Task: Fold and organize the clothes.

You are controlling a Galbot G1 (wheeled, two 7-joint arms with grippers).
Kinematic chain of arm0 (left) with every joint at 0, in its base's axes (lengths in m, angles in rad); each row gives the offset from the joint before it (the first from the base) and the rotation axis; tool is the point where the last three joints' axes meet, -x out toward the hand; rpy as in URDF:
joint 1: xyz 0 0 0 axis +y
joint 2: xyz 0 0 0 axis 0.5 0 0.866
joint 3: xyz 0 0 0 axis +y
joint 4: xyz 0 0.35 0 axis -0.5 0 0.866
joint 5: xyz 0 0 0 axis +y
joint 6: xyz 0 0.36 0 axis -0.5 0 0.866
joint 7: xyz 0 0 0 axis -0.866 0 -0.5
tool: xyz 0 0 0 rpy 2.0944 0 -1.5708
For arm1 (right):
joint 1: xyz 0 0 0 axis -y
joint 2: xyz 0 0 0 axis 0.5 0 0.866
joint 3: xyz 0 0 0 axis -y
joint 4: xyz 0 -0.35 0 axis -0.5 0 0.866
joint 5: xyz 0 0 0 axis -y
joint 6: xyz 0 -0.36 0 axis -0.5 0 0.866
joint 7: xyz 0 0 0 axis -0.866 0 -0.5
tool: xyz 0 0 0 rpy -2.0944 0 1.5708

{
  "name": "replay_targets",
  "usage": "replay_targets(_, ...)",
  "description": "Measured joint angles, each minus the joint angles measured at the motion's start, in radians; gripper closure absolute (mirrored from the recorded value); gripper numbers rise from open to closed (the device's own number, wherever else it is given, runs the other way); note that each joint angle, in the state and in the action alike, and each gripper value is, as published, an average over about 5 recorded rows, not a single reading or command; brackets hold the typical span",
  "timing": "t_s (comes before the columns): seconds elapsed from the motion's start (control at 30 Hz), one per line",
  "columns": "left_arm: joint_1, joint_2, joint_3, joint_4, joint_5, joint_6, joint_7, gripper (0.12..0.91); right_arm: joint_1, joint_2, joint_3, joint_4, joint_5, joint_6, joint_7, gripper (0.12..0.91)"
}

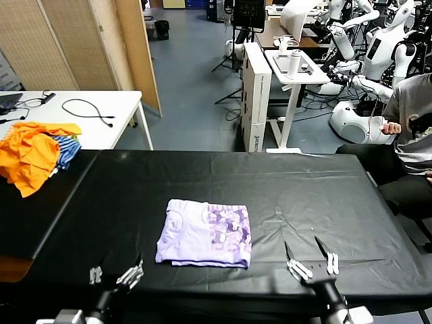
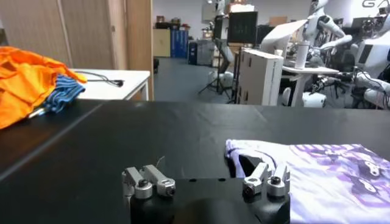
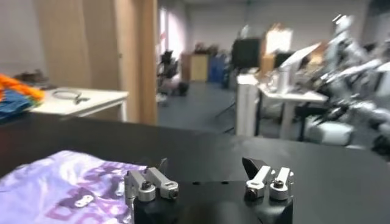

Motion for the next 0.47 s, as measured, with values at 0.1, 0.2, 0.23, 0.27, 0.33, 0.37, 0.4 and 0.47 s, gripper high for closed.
replay_targets(0.1, 0.028, -0.005, -0.001, -0.008, 0.005, 0.003, 0.001, 0.123, -0.064, 0.010, -0.003, -0.005, -0.013, 0.054, 0.033, 0.118)
replay_targets(0.2, 0.048, -0.010, 0.000, -0.010, 0.010, 0.008, 0.003, 0.123, -0.118, 0.018, -0.002, -0.007, -0.022, 0.090, 0.049, 0.118)
replay_targets(0.23, 0.053, -0.012, 0.000, -0.010, 0.012, 0.009, 0.004, 0.123, -0.133, 0.021, -0.001, -0.007, -0.025, 0.097, 0.052, 0.118)
replay_targets(0.27, 0.058, -0.014, -0.001, -0.010, 0.015, 0.009, 0.005, 0.123, -0.146, 0.023, 0.000, -0.007, -0.027, 0.101, 0.055, 0.118)
replay_targets(0.33, 0.068, -0.018, -0.002, -0.010, 0.020, 0.008, 0.009, 0.123, -0.169, 0.027, 0.002, -0.003, -0.032, 0.100, 0.060, 0.118)
replay_targets(0.37, 0.072, -0.020, -0.003, -0.010, 0.021, 0.007, 0.011, 0.123, -0.179, 0.029, 0.003, 0.000, -0.034, 0.096, 0.062, 0.118)
replay_targets(0.4, 0.075, -0.022, -0.004, -0.010, 0.023, 0.005, 0.014, 0.123, -0.188, 0.030, 0.003, 0.004, -0.036, 0.091, 0.064, 0.118)
replay_targets(0.47, 0.079, -0.024, -0.005, -0.010, 0.024, 0.003, 0.017, 0.123, -0.197, 0.031, 0.003, 0.008, -0.039, 0.085, 0.066, 0.118)
